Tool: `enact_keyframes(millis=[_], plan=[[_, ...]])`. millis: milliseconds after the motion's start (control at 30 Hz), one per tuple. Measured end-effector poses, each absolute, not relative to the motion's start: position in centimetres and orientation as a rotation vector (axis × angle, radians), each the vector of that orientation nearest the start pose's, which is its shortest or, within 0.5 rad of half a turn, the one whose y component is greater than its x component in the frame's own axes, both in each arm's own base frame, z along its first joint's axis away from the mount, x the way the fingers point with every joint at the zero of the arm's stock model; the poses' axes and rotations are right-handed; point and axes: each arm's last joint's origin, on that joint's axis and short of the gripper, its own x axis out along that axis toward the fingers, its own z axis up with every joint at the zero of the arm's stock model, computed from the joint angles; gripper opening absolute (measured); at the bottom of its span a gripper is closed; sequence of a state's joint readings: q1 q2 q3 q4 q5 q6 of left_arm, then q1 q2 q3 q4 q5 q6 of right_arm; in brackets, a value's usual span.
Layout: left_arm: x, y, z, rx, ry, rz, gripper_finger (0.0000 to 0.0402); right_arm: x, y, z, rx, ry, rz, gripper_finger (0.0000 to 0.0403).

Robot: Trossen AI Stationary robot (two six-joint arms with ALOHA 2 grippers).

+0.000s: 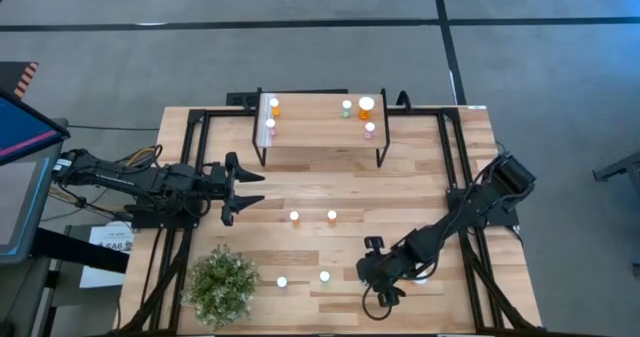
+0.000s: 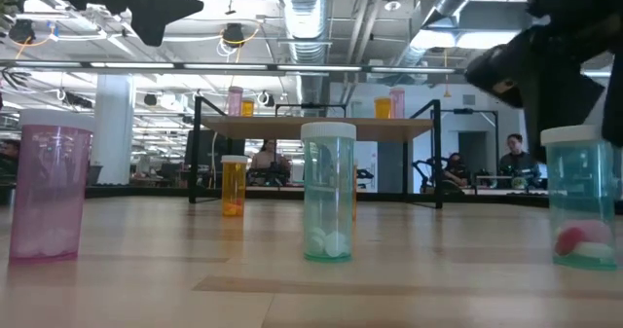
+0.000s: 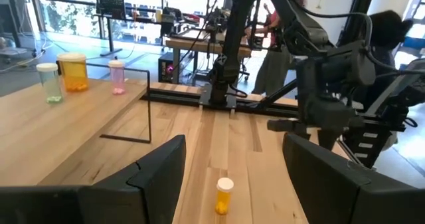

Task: Pick and place medicine bottles onto shelf by color
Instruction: Put the right small green pill bottle on the shelf

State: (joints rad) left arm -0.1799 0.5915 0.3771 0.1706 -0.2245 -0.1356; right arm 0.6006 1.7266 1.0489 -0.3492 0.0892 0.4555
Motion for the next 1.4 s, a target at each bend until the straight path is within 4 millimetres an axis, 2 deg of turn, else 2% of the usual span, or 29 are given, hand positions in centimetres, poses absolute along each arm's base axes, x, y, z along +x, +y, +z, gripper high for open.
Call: enact_keyframes(millis=[200,567,700,800,933,1033,1133,1300,1400], plan=[[14.8,-2.0,25.3,-0.128,0.038,0.047,0.0240,28.0,18.9,17.5,0.069,1.061,0.223,0.0188],[14.8,-2.0,25.3,-0.131,0.039,0.048,0.0240,28.1,18.9,17.6,0.076,1.056,0.229,0.0130],[14.8,-2.0,25.3,-0.131,0.040,0.048,0.0240,28.3,18.7,17.6,0.076,1.056,0.226,0.0126],[14.8,-2.0,25.3,-0.131,0.039,0.048,0.0240,28.7,18.4,18.4,0.050,1.066,0.231,0.0133],[14.8,-2.0,25.3,-0.131,0.039,0.047,0.0240,30.1,17.3,21.0,-0.019,1.050,0.244,0.0138],[14.8,-2.0,25.3,-0.132,0.037,0.047,0.0240,31.1,15.5,23.8,-0.071,1.032,0.241,0.0135],[14.8,-2.0,25.3,-0.132,0.037,0.047,0.0240,31.5,12.7,26.9,-0.106,1.015,0.210,0.0134],[14.8,-2.0,25.3,-0.130,0.038,0.045,0.0240,31.3,6.2,31.9,-0.123,0.896,0.112,0.0140],[14.8,-2.0,25.3,-0.128,0.036,0.044,0.0240,30.7,1.8,34.2,-0.125,0.823,0.014,0.0140]])
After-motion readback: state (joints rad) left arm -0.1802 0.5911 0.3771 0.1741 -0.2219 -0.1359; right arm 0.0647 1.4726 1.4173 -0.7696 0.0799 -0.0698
